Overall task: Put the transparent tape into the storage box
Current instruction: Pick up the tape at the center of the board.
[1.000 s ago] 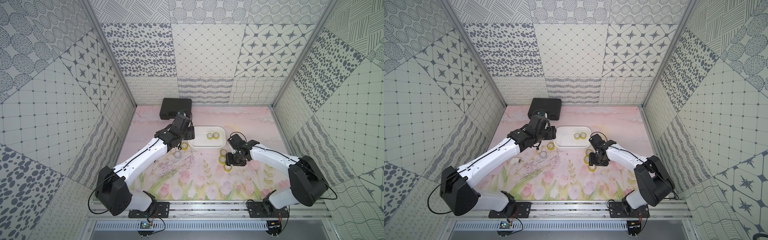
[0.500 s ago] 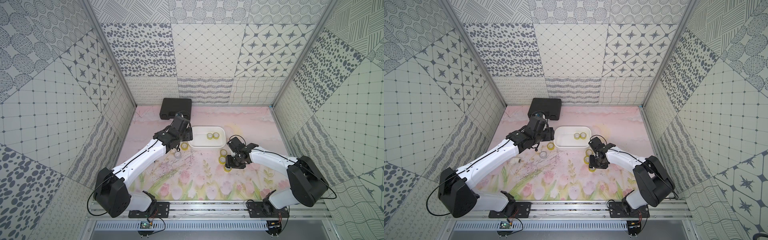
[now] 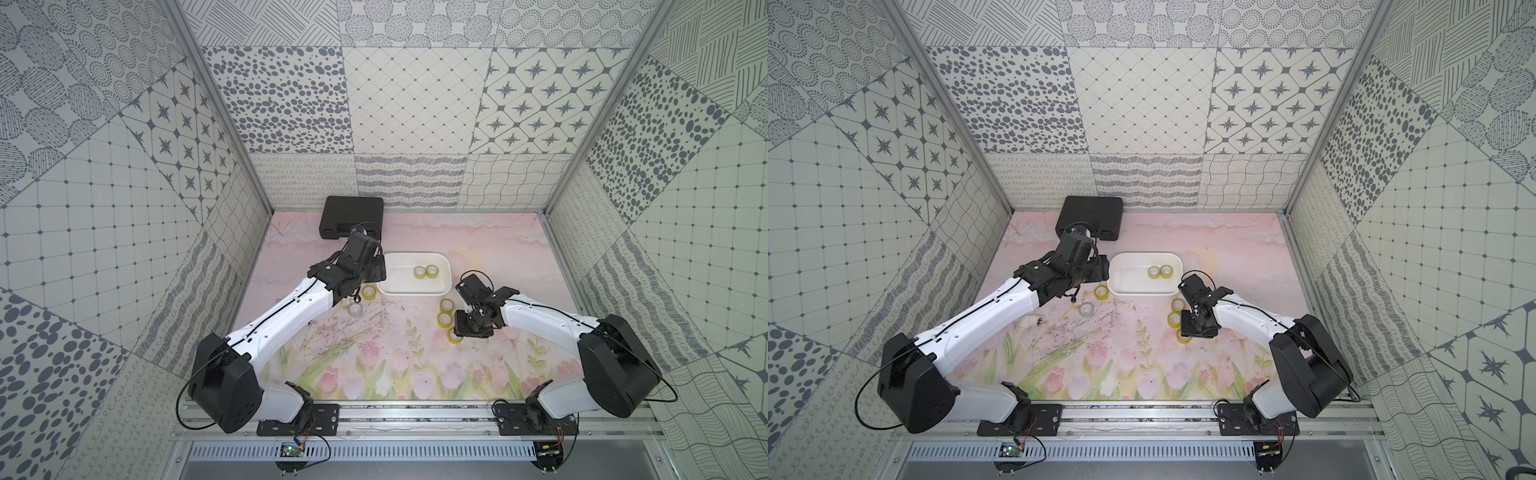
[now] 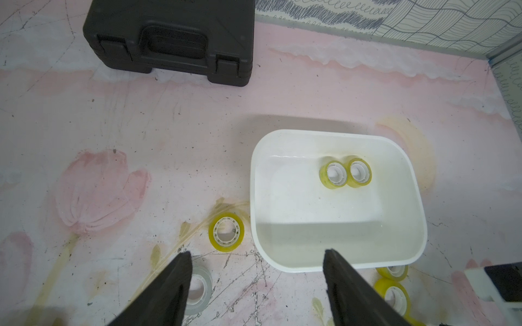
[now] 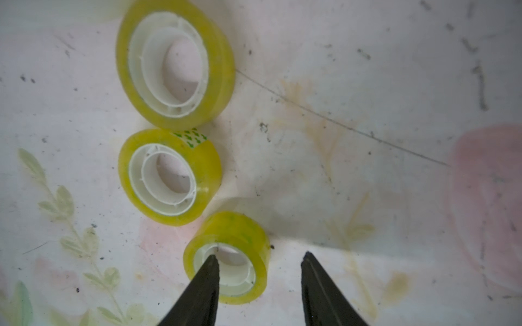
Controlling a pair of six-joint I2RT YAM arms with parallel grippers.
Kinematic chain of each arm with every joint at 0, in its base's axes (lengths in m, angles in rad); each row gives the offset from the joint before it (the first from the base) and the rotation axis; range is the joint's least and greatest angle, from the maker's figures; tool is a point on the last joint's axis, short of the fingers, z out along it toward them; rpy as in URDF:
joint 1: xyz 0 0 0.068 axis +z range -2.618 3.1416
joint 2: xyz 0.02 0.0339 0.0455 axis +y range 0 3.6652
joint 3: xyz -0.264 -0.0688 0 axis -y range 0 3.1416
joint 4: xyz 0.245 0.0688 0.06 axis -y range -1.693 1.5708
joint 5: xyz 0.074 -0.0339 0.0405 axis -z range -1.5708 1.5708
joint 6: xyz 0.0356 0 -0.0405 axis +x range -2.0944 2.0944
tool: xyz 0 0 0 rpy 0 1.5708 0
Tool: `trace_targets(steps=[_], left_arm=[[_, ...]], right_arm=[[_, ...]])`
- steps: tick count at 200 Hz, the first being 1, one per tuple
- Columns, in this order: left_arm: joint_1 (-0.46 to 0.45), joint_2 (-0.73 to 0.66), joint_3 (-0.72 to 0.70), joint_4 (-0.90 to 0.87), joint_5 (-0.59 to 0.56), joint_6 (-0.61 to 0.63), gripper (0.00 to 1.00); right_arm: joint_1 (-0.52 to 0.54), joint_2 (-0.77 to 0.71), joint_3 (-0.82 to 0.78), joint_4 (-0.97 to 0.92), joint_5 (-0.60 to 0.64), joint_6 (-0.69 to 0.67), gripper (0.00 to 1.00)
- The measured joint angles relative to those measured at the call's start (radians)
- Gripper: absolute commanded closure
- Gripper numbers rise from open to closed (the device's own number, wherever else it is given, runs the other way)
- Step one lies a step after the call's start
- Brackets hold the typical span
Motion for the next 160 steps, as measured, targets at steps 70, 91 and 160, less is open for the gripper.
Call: trace_targets(steps=[70, 91, 160], left_arm=[[0.003, 0.000, -0.010, 0.004, 0.001, 0.000, 0.22], [0.006, 0.000, -0.017, 0.007, 0.000, 0.000, 0.22], [0.006, -0.015, -0.043, 0.016, 0.000, 0.000, 0.22]], right_arm=[[0.005, 0.045, -0.006, 0.032, 0.002, -0.005, 0.83], [0.006, 0.045, -0.005, 0.029, 0.008, -0.010, 0.96], [0.008, 0.031, 0.022, -0.038, 0.048, -0.010, 1.00]])
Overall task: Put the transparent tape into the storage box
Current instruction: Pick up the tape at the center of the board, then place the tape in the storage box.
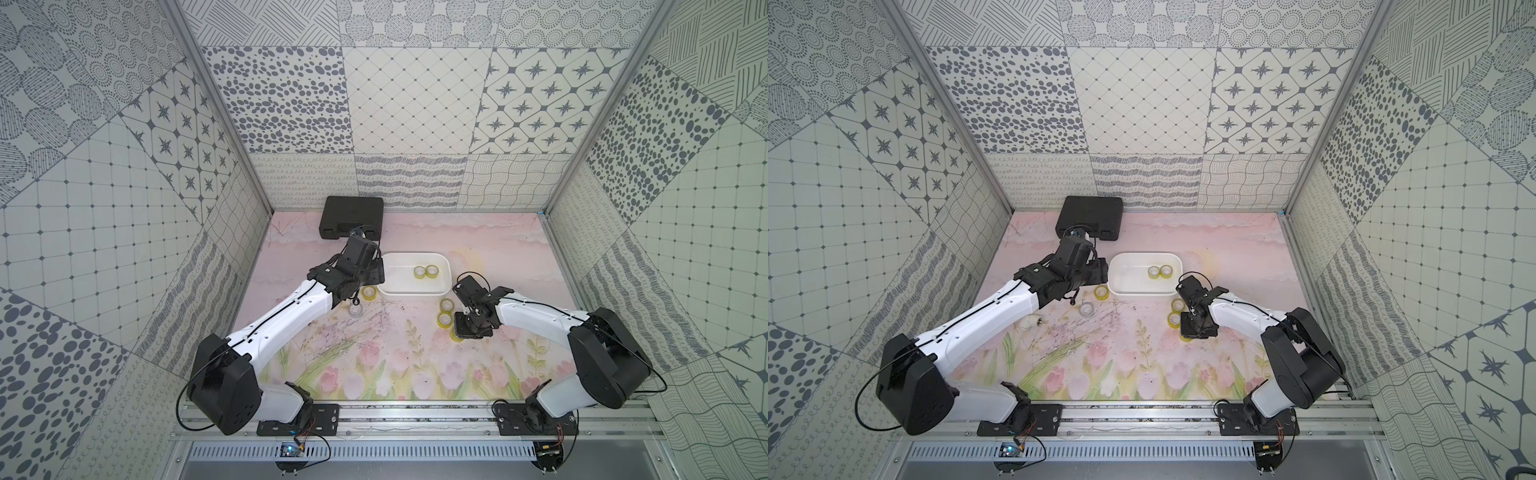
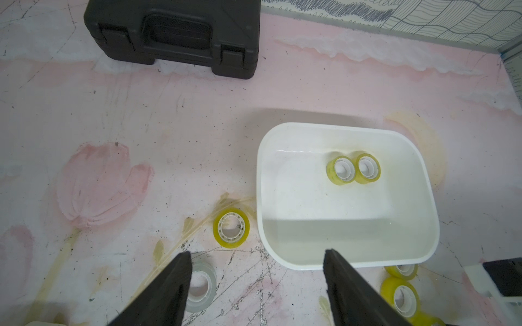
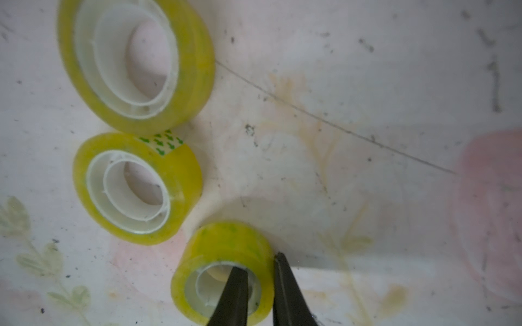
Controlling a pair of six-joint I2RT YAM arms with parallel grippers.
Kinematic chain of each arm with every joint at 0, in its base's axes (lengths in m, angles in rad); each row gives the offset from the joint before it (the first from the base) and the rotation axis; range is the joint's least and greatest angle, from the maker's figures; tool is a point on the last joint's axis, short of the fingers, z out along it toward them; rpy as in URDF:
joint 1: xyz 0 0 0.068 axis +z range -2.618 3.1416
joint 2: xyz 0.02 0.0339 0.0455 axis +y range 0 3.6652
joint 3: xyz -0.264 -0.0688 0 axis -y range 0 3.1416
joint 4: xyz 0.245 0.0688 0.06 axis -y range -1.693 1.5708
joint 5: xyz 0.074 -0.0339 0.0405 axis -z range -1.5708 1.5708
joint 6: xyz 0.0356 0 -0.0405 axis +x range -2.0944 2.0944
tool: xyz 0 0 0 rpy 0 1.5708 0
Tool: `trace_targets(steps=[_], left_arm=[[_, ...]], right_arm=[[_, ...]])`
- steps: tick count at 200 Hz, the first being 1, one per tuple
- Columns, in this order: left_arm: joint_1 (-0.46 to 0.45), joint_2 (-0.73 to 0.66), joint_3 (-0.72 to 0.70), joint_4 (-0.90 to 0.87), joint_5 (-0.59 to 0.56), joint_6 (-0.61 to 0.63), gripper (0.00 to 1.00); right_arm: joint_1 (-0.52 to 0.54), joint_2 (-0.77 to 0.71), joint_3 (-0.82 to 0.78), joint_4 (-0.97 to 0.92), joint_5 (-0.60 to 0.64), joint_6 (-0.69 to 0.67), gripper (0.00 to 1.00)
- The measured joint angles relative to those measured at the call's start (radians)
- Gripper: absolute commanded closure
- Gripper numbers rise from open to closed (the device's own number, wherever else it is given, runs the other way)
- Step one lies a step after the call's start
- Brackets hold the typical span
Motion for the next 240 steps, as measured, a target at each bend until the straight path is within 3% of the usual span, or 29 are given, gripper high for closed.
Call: trace_targets(steps=[53, 94, 177, 240], left_arm=[[0.000, -0.028, -0.030, 0.030, -0.002, 0.001, 0.21], [0.000, -0.059, -0.058, 0.044, -0.004, 0.000, 0.21], [0.017, -0.089, -0.087, 0.045, -0.003, 0.000, 0.20], [0.021, -0.096, -0.112, 0.051, 0.005, -0.009, 0.20]], right_arm=[[-0.019, -0.102, 0.226, -0.159, 0.082, -0.028, 1.00], [-0.027, -0.069, 0.452, -0.237, 0.107, -0.087, 1.00], [-0.027, 0.242, 0.796, -0.262, 0.046, -0.184, 1.00], [0.000, 0.462, 0.945, -0.240, -0.032, -0.240, 1.00]])
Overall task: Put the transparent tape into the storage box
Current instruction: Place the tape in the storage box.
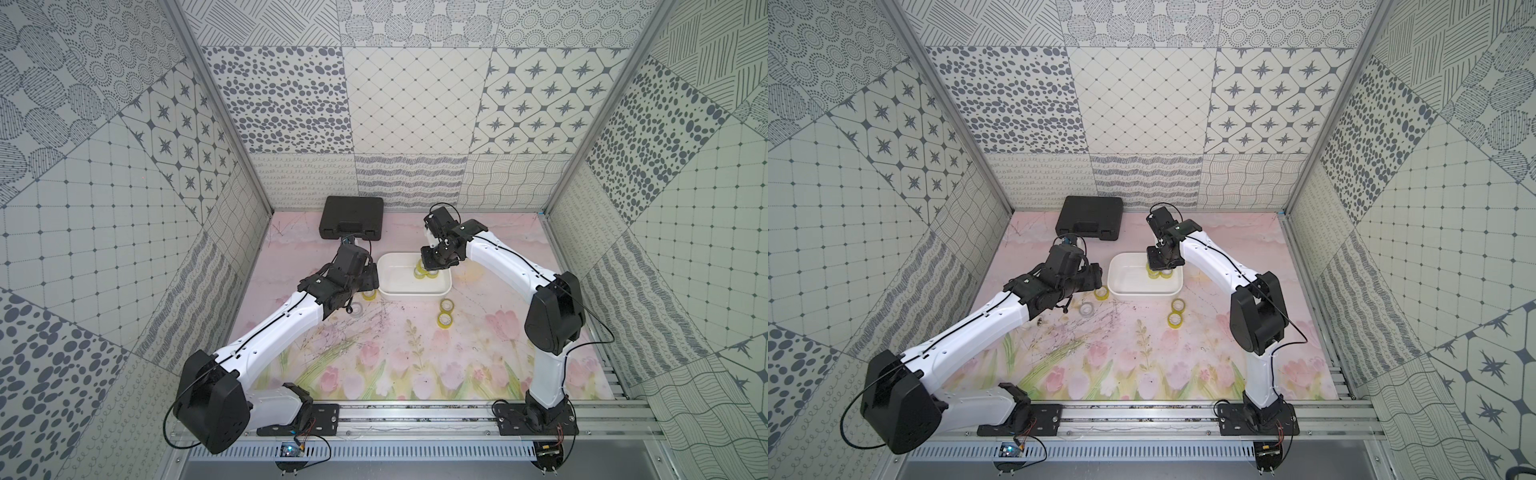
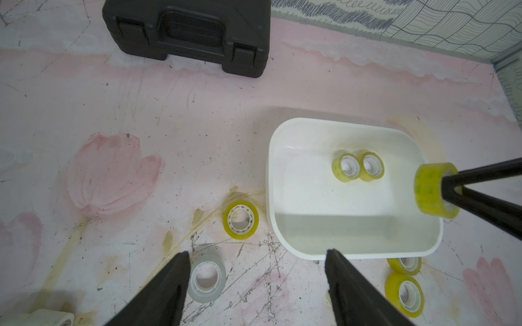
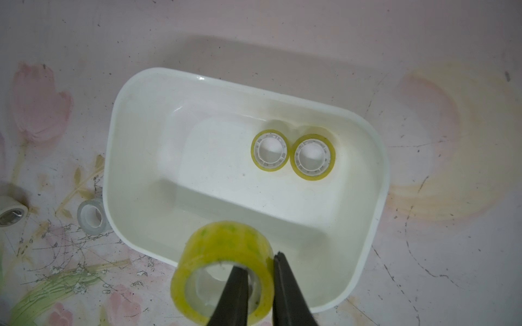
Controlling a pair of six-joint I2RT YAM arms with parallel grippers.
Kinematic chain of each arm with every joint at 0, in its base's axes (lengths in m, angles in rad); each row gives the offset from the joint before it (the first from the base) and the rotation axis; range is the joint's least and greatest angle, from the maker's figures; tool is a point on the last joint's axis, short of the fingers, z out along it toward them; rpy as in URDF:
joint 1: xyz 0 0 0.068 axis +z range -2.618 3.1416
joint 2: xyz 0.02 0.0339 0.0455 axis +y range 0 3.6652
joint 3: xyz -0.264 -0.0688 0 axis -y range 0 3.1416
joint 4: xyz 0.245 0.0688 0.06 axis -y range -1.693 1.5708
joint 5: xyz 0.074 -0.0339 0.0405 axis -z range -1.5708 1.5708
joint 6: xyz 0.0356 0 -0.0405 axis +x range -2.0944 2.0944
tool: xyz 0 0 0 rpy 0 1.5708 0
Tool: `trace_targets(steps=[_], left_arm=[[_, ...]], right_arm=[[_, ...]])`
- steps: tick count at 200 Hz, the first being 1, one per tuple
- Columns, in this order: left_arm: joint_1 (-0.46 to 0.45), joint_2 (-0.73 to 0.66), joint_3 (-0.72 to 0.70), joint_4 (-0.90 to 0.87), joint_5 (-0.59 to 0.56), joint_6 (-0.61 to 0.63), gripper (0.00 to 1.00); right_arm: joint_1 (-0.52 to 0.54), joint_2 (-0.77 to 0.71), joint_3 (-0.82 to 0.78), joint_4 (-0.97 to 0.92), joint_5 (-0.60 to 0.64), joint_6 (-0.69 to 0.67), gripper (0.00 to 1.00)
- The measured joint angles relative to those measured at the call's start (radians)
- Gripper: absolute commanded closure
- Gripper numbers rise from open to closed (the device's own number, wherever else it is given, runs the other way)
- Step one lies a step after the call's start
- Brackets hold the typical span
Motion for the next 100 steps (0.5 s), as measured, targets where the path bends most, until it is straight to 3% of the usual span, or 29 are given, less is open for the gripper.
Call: trace_targets(steps=[100], left_arm=[[0.000, 0.010, 0.005, 0.003, 0.003, -0.010, 0.19]], right_arm=[[0.033, 0.291, 0.196, 0.067, -0.020, -0.060, 1.00]])
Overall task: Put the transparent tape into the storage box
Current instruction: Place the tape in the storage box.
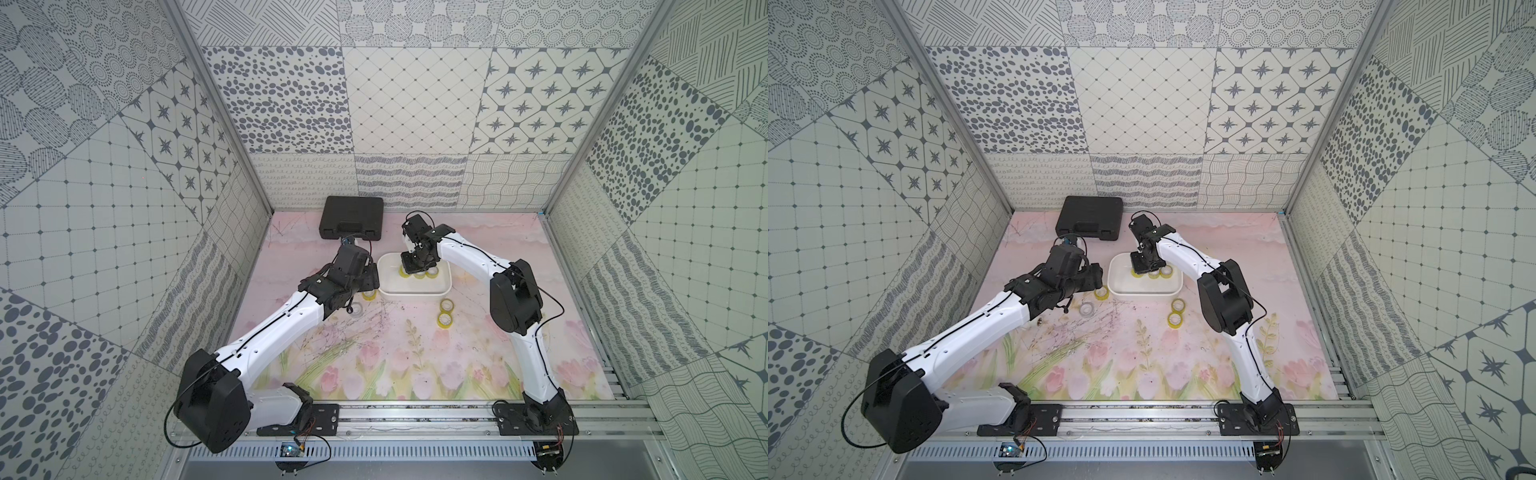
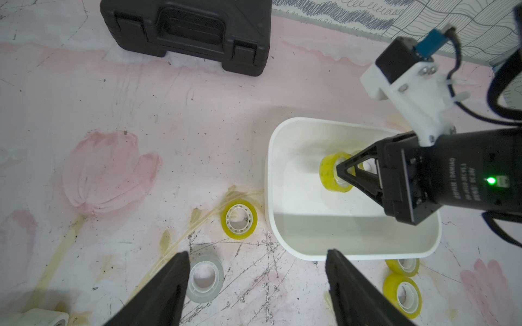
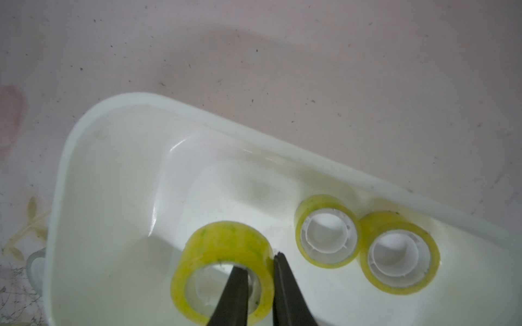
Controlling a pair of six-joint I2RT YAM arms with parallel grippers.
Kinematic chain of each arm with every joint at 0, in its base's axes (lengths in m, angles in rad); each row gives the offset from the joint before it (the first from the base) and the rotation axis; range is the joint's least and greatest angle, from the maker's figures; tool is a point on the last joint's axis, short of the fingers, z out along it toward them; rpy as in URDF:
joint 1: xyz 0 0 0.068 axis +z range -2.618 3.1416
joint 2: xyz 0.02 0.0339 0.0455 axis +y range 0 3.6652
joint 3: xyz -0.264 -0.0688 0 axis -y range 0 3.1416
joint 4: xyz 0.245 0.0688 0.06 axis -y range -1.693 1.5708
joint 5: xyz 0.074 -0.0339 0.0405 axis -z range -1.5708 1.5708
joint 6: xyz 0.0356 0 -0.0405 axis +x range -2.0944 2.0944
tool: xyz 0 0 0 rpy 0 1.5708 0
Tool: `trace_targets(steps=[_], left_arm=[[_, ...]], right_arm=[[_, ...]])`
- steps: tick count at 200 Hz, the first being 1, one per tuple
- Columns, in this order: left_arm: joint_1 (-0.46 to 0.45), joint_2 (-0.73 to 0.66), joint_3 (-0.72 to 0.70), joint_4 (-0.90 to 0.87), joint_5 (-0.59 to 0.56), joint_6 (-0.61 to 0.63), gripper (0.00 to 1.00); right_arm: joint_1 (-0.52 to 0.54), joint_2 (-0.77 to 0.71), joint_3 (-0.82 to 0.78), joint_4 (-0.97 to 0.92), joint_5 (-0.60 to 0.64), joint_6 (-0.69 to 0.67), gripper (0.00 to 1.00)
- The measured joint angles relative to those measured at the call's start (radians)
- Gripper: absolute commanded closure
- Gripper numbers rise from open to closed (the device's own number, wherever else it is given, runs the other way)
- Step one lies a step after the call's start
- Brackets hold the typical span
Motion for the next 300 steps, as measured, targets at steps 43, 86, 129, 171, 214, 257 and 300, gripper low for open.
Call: trace_targets(steps=[43, 86, 129, 171, 214, 257, 300], left_arm=[[0.002, 0.015, 0.018, 0.002, 0.005, 0.001, 0.19], [0.012, 0.023, 0.024, 0.004, 0.012, 0.002, 0.19], [0.018, 0.024, 0.026, 0.005, 0.019, 0.002, 0.19], [0.024, 0.024, 0.026, 0.005, 0.023, 0.004, 0.19], [0.024, 0.024, 0.026, 0.006, 0.025, 0.004, 0.19], [0.026, 0.024, 0.026, 0.012, 0.029, 0.005, 0.19], [0.026, 0.024, 0.026, 0.012, 0.031, 0.005, 0.19]], right_arm=[[0.004, 0.045, 0.033, 0.010, 0.043, -0.010, 1.00], [0.008, 0.054, 0.055, 0.013, 0.068, -0.016, 0.99], [0.015, 0.097, 0.066, 0.017, 0.096, -0.027, 0.99], [0.018, 0.112, 0.067, 0.019, 0.127, -0.028, 0.97], [0.019, 0.112, 0.068, 0.018, 0.155, -0.029, 0.80], [0.019, 0.112, 0.078, 0.016, 0.167, -0.031, 0.72], [0.019, 0.112, 0.108, 0.018, 0.167, -0.031, 0.71]])
